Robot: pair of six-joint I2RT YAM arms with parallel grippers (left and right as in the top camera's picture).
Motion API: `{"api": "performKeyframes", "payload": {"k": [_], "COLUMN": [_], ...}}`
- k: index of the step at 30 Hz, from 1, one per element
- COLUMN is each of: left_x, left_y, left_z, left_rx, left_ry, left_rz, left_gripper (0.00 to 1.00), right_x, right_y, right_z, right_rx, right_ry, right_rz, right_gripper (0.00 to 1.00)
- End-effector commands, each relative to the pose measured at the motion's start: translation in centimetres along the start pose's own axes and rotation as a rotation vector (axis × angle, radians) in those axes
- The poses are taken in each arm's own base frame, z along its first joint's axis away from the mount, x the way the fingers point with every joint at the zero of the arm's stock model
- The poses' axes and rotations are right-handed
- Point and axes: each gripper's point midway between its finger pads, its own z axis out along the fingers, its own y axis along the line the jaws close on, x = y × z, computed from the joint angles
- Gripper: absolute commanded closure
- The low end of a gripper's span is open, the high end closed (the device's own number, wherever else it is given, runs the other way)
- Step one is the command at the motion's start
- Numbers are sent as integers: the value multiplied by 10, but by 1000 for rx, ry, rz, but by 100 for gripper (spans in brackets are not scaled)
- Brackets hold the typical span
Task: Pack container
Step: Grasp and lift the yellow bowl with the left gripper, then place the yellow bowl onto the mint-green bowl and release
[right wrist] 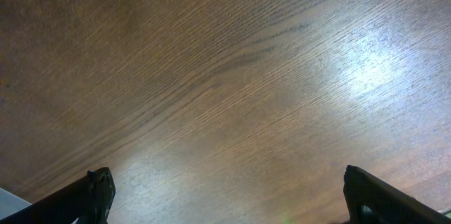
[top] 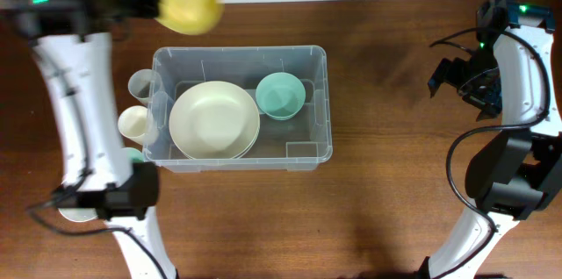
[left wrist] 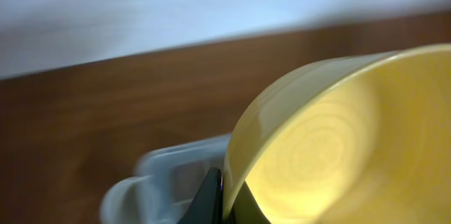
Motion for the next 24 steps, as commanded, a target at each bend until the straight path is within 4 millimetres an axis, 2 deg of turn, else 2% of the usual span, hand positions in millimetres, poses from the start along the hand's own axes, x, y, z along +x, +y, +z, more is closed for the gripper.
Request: {"api": "performKeyframes", "payload": {"k": [1,3,4,6,8,14,19,24], "left_x": [31,51,55,71,84,125,147,167], "left_y": [-59,-90,-95,-114,-123,-133,-130,-128], "left_z": [59,88,94,121,140,185,204,222], "left_rx": [162,220,229,264,283,323,334,342], "left_ry": [144,215,229,281,321,453,523,580], "left_rz": [324,406,412,437,445,441,428,417], "left_gripper": [99,99,99,99,98,98,98,85], "right_x": [1,1,1,1,1,1,1,1], "right_y": [-1,-1,-1,-1,-1,-1,-1,-1], "right_z": [-2,-2,-2,-2,-2,-2,-2,-2], "right_rx": [-3,-3,-3,-3,-3,-3,-3,-3], "right_ry": [-3,-3,-3,-3,-3,-3,-3,-3], "right_rz": [4,4,4,4,4,4,4,4], "right_gripper": [1,1,1,1,1,1,1,1]}}
